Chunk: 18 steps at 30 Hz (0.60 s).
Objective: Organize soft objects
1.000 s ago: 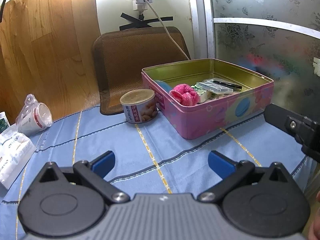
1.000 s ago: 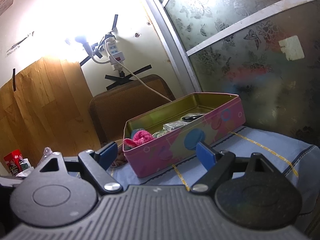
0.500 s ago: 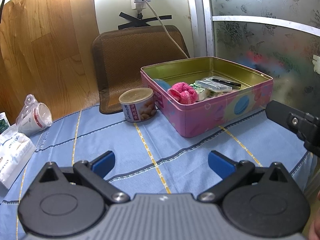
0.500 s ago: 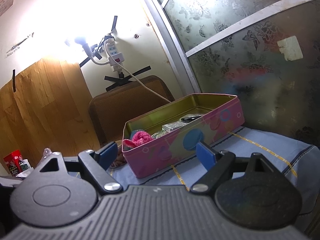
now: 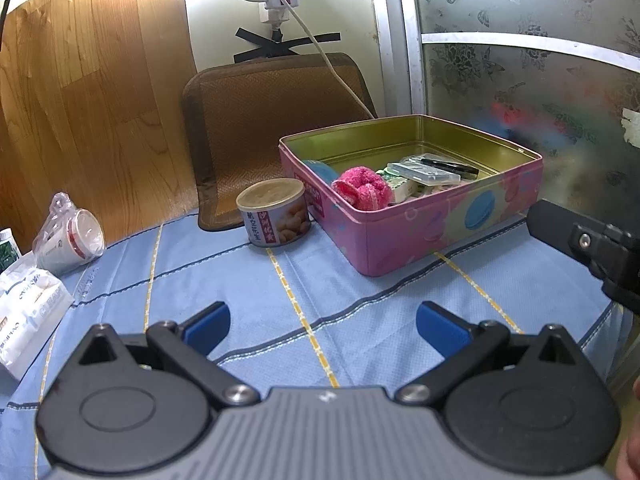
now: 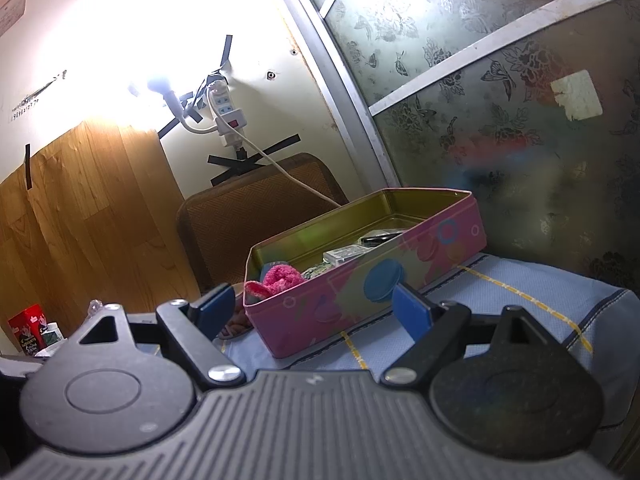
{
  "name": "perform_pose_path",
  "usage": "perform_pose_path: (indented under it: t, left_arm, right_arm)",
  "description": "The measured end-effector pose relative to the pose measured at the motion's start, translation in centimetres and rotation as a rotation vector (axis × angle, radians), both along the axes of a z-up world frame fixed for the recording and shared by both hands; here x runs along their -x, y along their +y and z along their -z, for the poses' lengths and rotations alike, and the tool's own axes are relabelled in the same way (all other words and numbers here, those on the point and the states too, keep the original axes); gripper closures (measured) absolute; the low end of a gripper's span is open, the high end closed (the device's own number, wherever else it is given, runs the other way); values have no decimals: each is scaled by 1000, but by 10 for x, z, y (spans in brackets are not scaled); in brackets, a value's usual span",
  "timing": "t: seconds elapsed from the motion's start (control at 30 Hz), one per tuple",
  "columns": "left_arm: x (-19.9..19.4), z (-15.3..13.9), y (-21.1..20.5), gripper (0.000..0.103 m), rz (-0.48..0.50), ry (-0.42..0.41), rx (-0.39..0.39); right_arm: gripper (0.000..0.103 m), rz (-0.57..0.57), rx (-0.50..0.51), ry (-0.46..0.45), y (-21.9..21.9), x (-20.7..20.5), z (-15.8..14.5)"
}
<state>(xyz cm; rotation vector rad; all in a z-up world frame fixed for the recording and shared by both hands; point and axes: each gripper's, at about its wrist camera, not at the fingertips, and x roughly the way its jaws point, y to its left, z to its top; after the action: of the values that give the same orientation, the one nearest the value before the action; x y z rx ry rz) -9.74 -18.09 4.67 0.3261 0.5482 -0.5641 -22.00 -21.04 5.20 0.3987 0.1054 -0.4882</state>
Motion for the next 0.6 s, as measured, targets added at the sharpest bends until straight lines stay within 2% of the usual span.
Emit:
perform_pose_path:
  t: [0.6]
  left_arm:
    - [2, -1, -2, 0, 6, -4, -3]
  right_arm:
    - [15, 3, 0, 0, 1, 0, 0]
